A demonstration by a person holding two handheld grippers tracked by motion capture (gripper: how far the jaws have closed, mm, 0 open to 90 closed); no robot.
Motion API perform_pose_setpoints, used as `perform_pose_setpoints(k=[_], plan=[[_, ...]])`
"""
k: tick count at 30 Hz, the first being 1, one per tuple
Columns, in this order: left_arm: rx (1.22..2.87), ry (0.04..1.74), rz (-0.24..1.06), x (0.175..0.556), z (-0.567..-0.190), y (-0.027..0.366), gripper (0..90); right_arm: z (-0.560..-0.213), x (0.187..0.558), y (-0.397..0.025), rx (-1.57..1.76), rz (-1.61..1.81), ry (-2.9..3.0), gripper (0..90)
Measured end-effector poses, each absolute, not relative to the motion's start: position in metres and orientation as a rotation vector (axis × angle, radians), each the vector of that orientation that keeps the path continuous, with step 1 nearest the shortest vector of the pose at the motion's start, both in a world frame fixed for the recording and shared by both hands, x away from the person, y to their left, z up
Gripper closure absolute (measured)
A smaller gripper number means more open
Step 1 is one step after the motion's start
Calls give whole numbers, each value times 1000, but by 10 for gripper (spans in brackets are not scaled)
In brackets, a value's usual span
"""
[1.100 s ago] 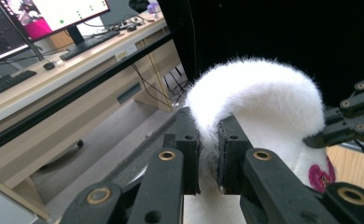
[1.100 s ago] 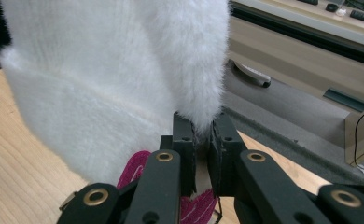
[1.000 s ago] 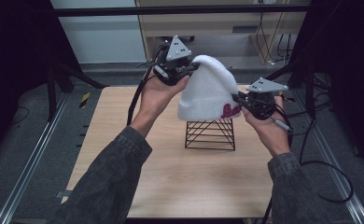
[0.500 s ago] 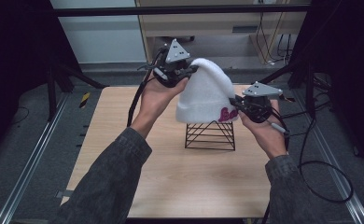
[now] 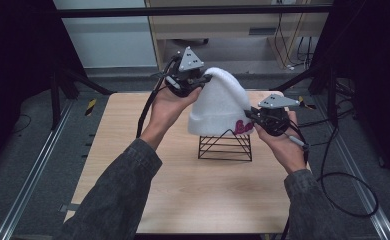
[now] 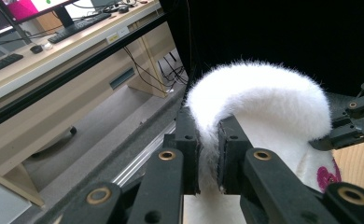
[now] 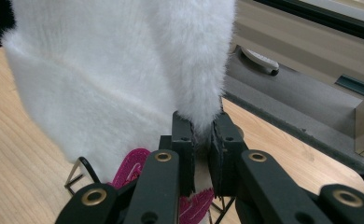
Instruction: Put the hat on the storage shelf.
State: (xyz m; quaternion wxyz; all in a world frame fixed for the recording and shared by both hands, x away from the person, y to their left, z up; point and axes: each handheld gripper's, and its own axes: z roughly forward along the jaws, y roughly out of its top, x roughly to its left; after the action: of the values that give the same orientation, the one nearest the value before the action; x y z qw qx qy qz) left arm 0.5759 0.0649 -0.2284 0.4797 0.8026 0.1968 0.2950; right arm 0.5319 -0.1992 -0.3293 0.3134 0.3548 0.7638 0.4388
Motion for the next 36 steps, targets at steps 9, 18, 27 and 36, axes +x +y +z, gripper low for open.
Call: perform_pose_setpoints(k=[9, 18, 27, 36], plan=[[1966, 482, 708, 576, -234, 66, 812, -334, 529, -199, 938, 1150, 2028, 814], [1988, 477, 697, 576, -243, 64, 811, -343, 526, -201, 949, 1134, 2040, 815], [2016, 474, 684, 577, -251, 63, 810, -354, 521, -203, 957, 1137, 2050, 814], [2041, 457, 665, 574, -258, 59, 809, -363, 518, -206, 964, 1129, 2074, 813]])
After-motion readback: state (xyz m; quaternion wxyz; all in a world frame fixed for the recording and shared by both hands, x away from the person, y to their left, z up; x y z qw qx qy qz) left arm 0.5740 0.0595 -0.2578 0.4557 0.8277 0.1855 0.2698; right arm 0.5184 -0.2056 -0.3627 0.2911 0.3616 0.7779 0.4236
